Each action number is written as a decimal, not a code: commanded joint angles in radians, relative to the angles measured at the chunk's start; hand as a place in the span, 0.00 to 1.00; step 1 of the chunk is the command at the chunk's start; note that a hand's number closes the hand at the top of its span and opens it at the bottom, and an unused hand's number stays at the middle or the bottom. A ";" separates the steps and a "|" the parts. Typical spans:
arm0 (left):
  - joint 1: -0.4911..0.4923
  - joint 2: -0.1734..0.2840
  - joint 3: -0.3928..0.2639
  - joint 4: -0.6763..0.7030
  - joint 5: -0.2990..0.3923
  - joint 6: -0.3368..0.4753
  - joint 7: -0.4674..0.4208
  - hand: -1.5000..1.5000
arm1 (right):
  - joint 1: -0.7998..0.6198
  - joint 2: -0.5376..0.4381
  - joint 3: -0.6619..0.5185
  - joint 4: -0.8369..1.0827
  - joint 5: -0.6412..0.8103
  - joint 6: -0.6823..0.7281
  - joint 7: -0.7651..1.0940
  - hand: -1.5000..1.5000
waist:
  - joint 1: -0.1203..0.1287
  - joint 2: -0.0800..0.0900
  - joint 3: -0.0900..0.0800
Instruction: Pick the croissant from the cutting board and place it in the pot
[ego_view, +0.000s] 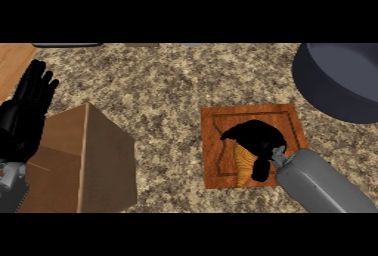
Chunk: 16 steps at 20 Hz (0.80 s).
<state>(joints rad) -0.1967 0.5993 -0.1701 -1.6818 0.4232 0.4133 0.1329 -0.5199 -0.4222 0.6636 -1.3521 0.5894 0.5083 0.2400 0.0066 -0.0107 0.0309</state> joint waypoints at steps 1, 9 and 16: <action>0.027 -0.055 -0.011 0.025 -0.002 0.002 -0.021 0.50 | -0.001 -0.014 0.058 0.051 0.069 -0.029 -0.125 1.00 | 0.006 0.015 -0.030; -0.047 -0.052 -0.002 0.109 0.016 -0.001 -0.012 0.50 | -0.032 0.012 0.019 0.063 0.096 -0.013 -0.159 1.00 | -0.011 0.014 -0.031; 0.052 -0.004 0.018 0.025 0.039 0.020 -0.011 0.50 | 0.293 -0.206 -0.040 -0.254 0.000 -0.125 -0.365 1.00 | -0.047 0.002 -0.031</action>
<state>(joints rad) -0.1734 0.6323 -0.1570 -1.6867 0.4613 0.4312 0.1329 -0.3623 -0.5229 0.6570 -1.4720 0.6448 0.4062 -0.0293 -0.0180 -0.0184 0.0234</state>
